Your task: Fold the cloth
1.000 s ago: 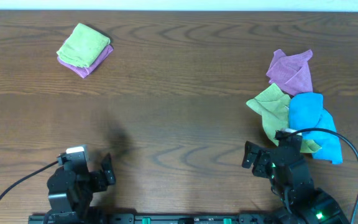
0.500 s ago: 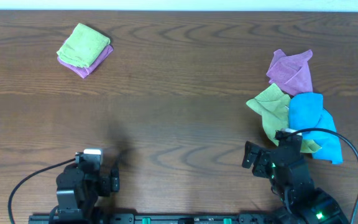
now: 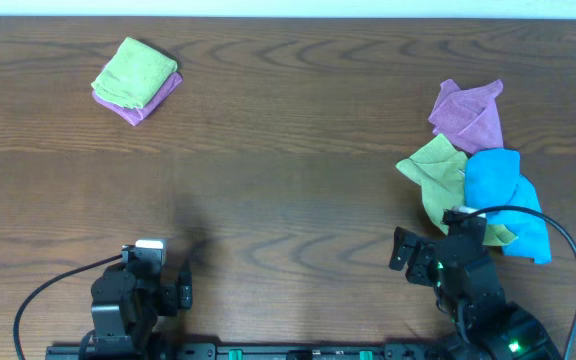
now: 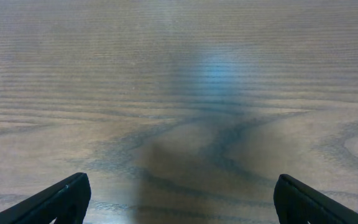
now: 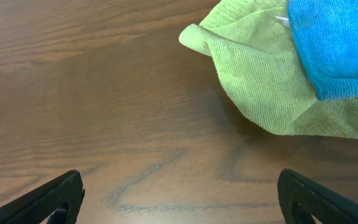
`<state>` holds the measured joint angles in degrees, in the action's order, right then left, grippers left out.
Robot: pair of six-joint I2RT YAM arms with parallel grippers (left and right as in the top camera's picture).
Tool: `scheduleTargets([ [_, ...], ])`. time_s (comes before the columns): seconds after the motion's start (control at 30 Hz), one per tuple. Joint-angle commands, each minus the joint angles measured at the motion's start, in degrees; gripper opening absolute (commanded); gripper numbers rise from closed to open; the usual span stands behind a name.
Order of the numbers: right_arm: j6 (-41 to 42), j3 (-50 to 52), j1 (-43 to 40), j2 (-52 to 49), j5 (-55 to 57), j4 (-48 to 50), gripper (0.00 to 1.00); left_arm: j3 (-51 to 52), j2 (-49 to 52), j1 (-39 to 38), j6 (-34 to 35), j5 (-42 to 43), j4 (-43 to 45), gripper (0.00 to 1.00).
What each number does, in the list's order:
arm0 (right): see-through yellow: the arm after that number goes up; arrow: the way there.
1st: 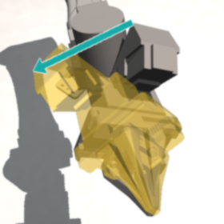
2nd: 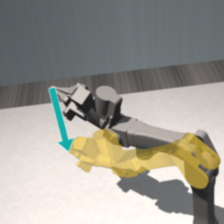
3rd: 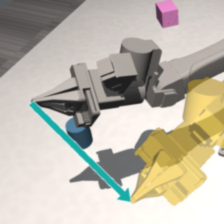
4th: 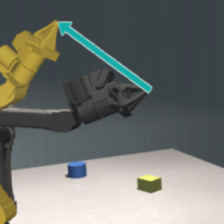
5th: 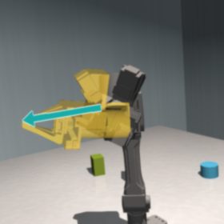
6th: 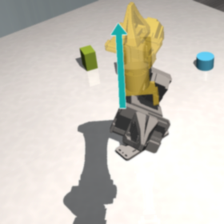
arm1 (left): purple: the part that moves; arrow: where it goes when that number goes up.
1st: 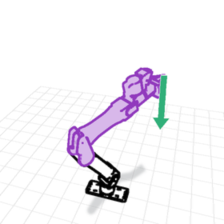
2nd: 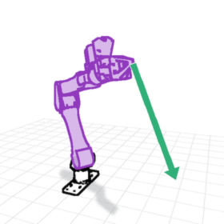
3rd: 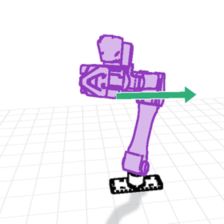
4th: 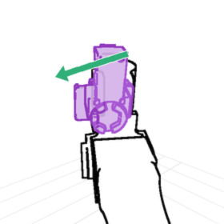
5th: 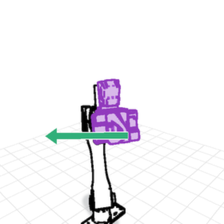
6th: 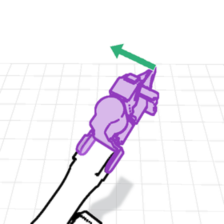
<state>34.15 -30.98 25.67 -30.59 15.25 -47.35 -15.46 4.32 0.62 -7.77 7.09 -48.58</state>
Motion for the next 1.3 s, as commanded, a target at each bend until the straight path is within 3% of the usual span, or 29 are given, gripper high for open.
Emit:
scheduleTargets([
  [0.0,0.98,-0.09,-0.37,0.26,0.85,-0.11,0.99,0.66,-0.48,-0.24,-1.42,0.00,-2.38,0.95],
  [0.2,0.37,-0.09,-0.46,0.39,1.44,-0.83,0.99,0.66,-0.48,-0.24,-1.42,0.00,-2.38,0.95],
  [0.37,-3.26,1.11,-6.49,2.58,2.95,-2.69,0.99,0.66,-0.48,-0.24,-1.42,-0.02,-2.38,0.95],
  [0.6,-21.64,9.81,-18.36,17.68,-3.37,1.44,0.99,0.66,-0.48,-0.24,-1.42,0.00,-2.38,0.95],
  [0.73,-26.25,13.27,-23.58,23.76,-6.56,1.49,0.99,0.66,-0.48,-0.24,-1.42,0.00,-2.38,0.95],
  [1.0,-31.45,17.42,-29.66,28.89,-13.64,1.49,0.99,0.66,-0.48,-0.24,-1.42,0.00,-2.38,0.95],
  [1.27,-33.16,20.06,-30.36,29.59,-17.44,1.49,0.99,0.66,-0.48,-0.24,-1.42,0.00,-2.38,0.95],
])
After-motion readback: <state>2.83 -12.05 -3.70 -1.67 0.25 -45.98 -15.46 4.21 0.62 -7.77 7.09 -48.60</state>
